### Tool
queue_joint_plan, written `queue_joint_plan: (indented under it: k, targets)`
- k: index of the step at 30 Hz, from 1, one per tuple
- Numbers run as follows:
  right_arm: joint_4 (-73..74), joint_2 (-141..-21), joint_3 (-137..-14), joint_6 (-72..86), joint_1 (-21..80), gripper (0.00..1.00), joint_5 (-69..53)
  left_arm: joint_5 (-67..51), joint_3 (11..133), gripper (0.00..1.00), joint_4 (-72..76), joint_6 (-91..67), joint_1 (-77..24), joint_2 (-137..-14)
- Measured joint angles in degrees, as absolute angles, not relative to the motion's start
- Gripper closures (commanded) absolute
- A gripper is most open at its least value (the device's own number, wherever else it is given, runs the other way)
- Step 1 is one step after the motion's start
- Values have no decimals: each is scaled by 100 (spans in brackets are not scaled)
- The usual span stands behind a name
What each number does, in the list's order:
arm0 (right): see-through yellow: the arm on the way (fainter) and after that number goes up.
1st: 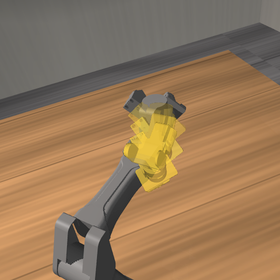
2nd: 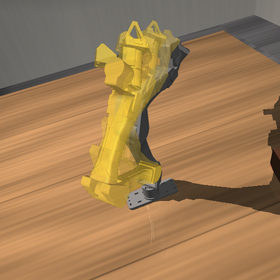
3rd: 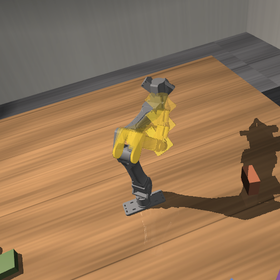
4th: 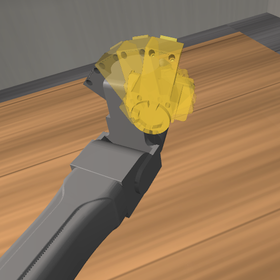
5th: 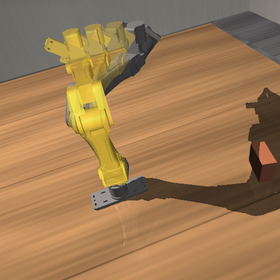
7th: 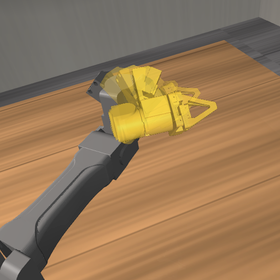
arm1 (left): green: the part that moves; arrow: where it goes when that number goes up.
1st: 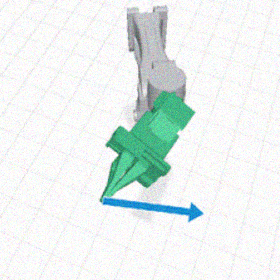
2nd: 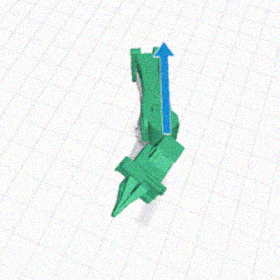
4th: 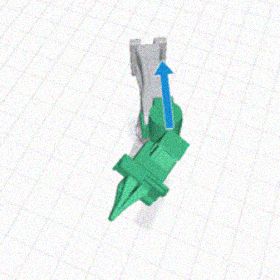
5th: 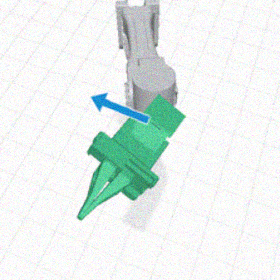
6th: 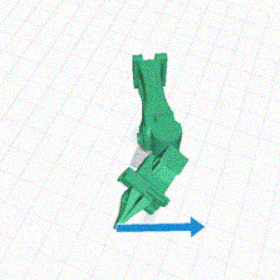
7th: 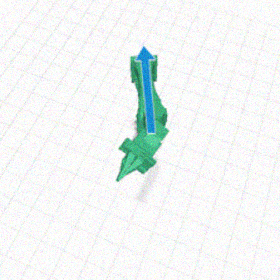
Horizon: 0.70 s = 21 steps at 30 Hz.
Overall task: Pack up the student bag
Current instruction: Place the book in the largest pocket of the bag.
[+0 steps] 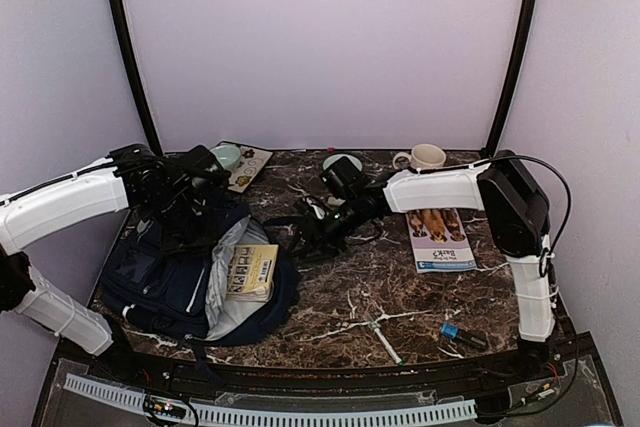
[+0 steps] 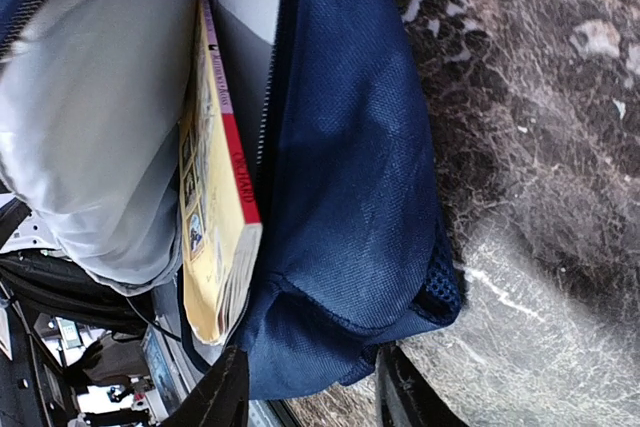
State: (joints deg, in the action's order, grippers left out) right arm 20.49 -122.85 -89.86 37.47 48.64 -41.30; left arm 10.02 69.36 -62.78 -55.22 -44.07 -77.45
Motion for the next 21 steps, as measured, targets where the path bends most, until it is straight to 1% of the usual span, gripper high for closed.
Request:
queue_joint_plan:
  k: [6, 11, 15, 21]
  targets:
    - [2414, -12276, -9214, 3522, 4864, 52, -3931, 718, 7135, 100, -6139, -5177, -4392, -7931]
    - [2742, -12136, -9192, 3374, 4864, 53, -3597, 436, 7526, 100, -6042, -4976, -4397, -8197]
    - [2790, -11653, -8906, 3352, 4864, 54, -3339, 292, 7773, 100, -5907, -4877, -4539, -8355]
    - [2661, -11017, -8512, 3531, 4890, 55, -3118, 307, 8593, 100, -5833, -4818, -5050, -8892]
